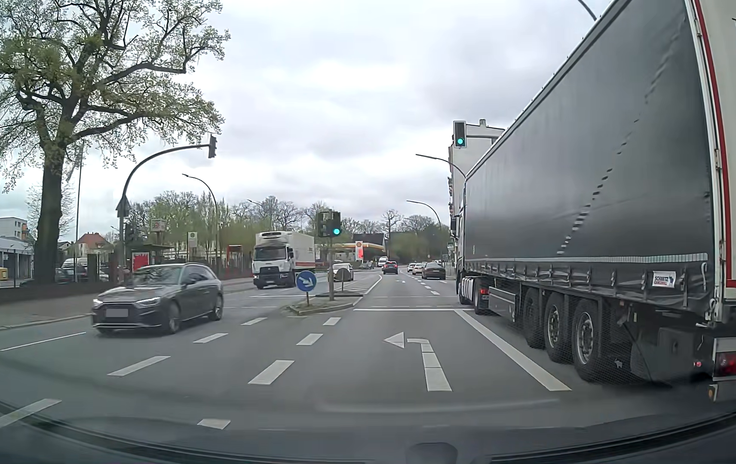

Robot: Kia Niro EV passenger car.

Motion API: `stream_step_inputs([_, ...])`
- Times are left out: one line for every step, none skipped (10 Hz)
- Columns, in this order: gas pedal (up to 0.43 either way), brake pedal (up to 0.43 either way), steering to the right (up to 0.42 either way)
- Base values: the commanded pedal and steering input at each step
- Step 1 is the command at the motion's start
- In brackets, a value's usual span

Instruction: Follow the waypoints while adhering to traffic rules and regulations

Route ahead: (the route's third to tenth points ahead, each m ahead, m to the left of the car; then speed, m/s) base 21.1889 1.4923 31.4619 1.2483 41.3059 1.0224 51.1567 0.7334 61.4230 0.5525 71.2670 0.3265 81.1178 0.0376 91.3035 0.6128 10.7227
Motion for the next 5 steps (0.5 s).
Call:
stream_step_inputs([0.000,0.085,0.006])
stream_step_inputs([0.000,0.146,0.006])
stream_step_inputs([0.000,0.165,0.006])
stream_step_inputs([0.000,0.177,0.006])
stream_step_inputs([0.000,0.177,0.005])
